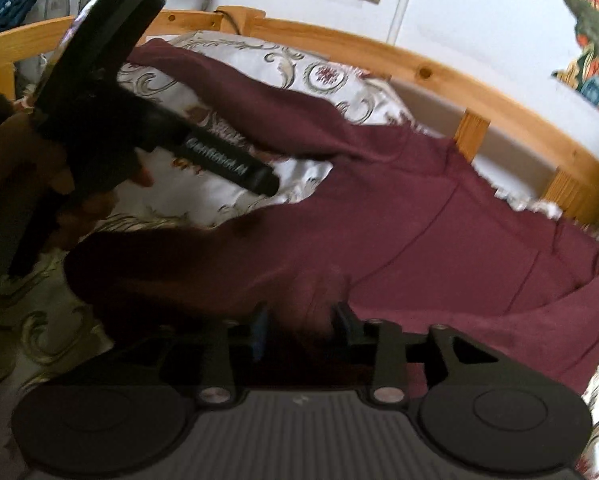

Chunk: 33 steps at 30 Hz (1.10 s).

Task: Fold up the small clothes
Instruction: 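Carry the held sleeve across the sweater body with the right gripper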

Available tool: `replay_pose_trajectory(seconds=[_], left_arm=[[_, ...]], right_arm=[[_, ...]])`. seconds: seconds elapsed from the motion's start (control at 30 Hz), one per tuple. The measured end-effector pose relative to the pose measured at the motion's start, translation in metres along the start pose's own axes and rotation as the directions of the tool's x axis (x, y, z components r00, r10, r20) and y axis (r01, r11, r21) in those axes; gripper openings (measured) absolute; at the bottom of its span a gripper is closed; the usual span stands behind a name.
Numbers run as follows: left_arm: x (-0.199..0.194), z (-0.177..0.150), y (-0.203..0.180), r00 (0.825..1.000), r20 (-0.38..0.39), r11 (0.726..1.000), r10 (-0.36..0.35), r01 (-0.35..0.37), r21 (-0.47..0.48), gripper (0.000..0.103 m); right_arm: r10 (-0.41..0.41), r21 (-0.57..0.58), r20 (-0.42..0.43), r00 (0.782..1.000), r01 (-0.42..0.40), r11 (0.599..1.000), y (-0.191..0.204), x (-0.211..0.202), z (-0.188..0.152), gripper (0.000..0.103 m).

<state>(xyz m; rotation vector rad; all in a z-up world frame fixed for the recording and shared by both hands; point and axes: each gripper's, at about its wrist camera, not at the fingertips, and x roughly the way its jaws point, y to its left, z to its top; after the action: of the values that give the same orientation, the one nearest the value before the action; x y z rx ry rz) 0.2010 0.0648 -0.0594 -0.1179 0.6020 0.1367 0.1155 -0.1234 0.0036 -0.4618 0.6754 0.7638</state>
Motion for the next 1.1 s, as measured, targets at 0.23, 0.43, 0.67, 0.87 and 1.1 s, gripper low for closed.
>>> replay_pose_trajectory(seconds=[0.23, 0.43, 0.67, 0.87, 1.1], left_arm=[[0.001, -0.002, -0.001, 1.000, -0.018, 1.000, -0.016, 0.016, -0.004, 0.102], [0.002, -0.002, -0.002, 0.999, -0.026, 1.000, -0.025, 0.025, 0.003, 0.102], [0.006, -0.003, -0.004, 0.998, -0.043, 0.999, -0.050, 0.051, 0.014, 0.102], [0.010, -0.004, -0.011, 0.980, -0.044, 0.980, -0.195, 0.196, 0.023, 0.102], [0.011, -0.018, -0.032, 0.966, -0.096, 0.962, -0.242, 0.252, 0.108, 0.102]], right_arm=[[0.082, 0.245, 0.050, 0.995, -0.092, 0.965, -0.024, -0.012, -0.008, 0.073], [0.142, 0.321, 0.044, 0.989, -0.149, 0.935, -0.033, -0.008, -0.012, 0.074], [0.326, 0.264, -0.006, 0.945, -0.313, 0.912, -0.020, -0.005, -0.013, 0.075], [0.157, 0.345, 0.031, 0.987, -0.158, 0.925, -0.059, -0.040, -0.023, 0.089], [-0.195, 0.538, 0.015, 0.981, 0.156, 0.828, -0.168, -0.062, -0.031, 0.080]])
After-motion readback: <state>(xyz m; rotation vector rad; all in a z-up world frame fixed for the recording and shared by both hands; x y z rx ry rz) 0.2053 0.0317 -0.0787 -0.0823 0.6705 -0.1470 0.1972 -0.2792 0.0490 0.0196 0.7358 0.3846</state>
